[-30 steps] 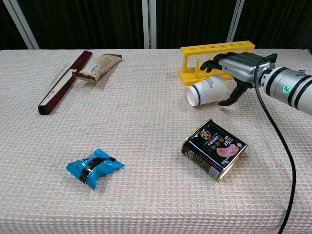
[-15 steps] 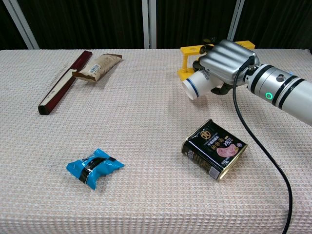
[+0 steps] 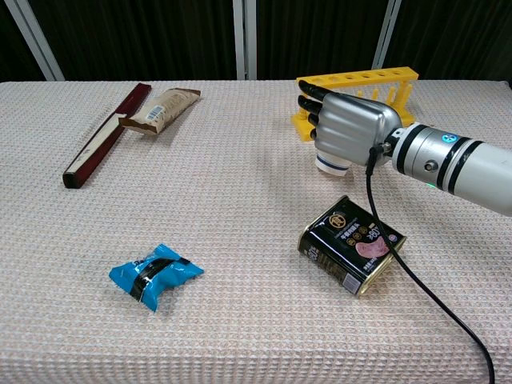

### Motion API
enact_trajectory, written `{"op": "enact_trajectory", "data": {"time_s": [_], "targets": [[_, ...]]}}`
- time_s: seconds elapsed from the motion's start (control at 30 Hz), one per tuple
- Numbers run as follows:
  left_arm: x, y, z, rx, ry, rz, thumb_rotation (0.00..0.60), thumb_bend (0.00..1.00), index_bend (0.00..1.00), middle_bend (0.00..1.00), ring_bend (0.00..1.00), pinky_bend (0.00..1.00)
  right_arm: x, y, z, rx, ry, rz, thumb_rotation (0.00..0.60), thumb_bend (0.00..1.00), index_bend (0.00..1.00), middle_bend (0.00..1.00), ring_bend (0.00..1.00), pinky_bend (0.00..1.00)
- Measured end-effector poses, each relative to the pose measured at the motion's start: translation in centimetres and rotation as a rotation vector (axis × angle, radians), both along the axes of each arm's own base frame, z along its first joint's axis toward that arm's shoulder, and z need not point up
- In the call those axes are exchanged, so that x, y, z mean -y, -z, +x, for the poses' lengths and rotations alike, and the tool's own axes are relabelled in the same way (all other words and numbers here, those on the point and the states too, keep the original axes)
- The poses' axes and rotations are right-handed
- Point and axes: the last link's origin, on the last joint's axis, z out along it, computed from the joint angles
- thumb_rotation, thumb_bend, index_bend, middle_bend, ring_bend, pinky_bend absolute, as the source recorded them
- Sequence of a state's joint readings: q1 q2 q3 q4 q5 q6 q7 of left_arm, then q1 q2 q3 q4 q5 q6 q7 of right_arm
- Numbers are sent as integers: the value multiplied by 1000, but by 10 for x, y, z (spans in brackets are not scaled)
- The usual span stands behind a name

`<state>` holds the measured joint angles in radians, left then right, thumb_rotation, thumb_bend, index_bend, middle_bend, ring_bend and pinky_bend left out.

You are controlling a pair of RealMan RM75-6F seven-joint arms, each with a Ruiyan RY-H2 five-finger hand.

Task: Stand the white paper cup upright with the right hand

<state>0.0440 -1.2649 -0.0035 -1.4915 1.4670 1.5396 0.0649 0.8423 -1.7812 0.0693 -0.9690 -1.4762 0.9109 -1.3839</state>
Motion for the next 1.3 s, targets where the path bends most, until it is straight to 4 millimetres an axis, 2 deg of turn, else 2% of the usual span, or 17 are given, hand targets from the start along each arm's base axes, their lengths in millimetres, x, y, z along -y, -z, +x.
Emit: {"op": "enact_trajectory", "data": {"time_s": [0.1,0.13,0.3,0.4,0.57,0.7,0.8,1.0,1.13,1.3], "targets": [[1,-2,-1,-2,1,9,600,19,230,151,93,171,-4,6,1,-39,20,-16,600,268,24,22,0,0],[1,-2,-1,-2,0,10,600,19,230,151,93,171,-6,6,2,-32,30,-21,600,267,8,9,0,0],[-1,-1,1,0,5,7,600,19,230,152,93,171,-18,-1,9,38,48,-34,600,258,0,0,0,0],[-2,-1,2,0,13,5,600,19,230,151,93,171,-27,-14,13,109,64,-34,600,258,0,0,0,0],[-3,-2,3,-3,16,9,600,18,230,152,93,170,-43,-52,12,298,106,-58,600,257,0,0,0,0],[-6,-2,6,-4,24,7,600,19,230,152,93,171,-55,-83,1,497,177,-69,600,243,0,42,0,0],[-9,-1,7,-11,32,5,600,19,230,152,93,170,-63,-103,-12,659,249,-50,600,237,0,86,0,0],[-11,0,9,-13,33,5,600,19,230,152,93,171,-86,-145,-55,1016,403,-7,600,232,0,84,0,0],[-11,-1,10,-11,26,14,600,19,230,151,93,171,-117,-175,-95,1237,502,8,600,232,0,59,0,0],[-11,-1,12,-11,33,31,600,19,230,152,93,170,-159,-200,-128,1410,612,38,600,233,0,51,0,0]]}}
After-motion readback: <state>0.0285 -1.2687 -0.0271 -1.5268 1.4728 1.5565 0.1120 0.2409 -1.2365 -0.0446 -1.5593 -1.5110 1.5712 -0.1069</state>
